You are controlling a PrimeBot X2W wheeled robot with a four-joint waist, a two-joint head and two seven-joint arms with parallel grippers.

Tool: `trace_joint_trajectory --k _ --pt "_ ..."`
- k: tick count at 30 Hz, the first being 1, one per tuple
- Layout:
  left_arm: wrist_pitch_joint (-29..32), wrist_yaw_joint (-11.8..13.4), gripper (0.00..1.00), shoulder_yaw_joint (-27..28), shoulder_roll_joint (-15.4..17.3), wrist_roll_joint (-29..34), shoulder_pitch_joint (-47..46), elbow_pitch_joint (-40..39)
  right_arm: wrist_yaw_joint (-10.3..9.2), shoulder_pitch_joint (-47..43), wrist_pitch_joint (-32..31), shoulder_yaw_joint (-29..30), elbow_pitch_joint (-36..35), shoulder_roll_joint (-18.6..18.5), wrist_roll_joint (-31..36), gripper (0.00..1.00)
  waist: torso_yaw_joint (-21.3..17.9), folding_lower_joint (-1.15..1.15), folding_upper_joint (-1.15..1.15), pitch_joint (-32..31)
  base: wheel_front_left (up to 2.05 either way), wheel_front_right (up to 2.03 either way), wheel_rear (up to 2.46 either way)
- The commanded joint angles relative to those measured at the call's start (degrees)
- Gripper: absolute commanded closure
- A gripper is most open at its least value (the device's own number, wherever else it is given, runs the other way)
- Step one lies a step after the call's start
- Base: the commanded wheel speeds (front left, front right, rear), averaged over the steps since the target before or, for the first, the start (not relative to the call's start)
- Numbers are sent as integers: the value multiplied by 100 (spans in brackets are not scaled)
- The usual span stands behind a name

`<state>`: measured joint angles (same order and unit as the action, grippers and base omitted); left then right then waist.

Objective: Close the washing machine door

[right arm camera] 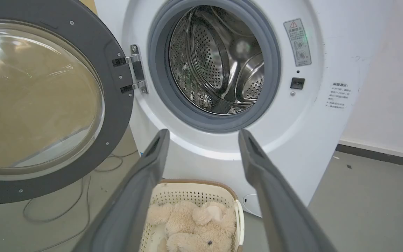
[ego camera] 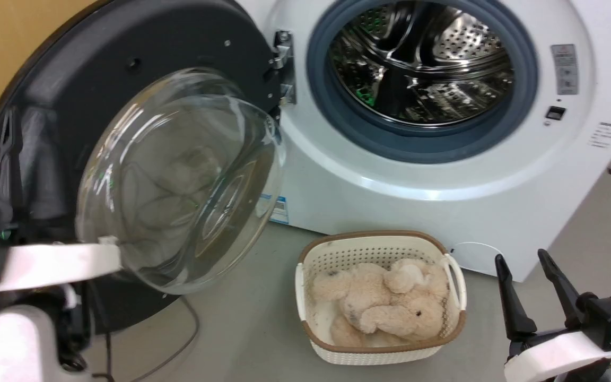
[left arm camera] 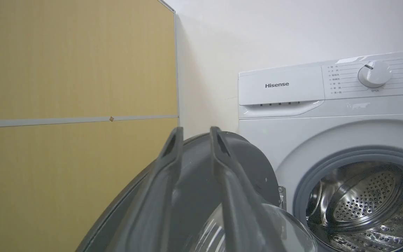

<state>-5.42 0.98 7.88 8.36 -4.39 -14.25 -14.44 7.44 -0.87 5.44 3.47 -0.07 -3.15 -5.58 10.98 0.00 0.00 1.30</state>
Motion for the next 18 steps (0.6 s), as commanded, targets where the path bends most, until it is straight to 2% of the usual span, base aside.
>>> trace_joint_trajectory --k 1,9,18 --pt "-61 -17 100 95 65 -71 -146 -83 2 -58 60 25 14 11 -47 0 90 0 0 24 0 0 0" --pt "-157 -150 100 727 237 -410 -444 -114 2 2 156 21 64 13 -67 0 355 0 0 125 0 0 0" --pt "-133 -253 100 1400 582 -1059 -820 485 2 100 263 -21 122 15 -101 0 607 0 0 252 0 0 0"
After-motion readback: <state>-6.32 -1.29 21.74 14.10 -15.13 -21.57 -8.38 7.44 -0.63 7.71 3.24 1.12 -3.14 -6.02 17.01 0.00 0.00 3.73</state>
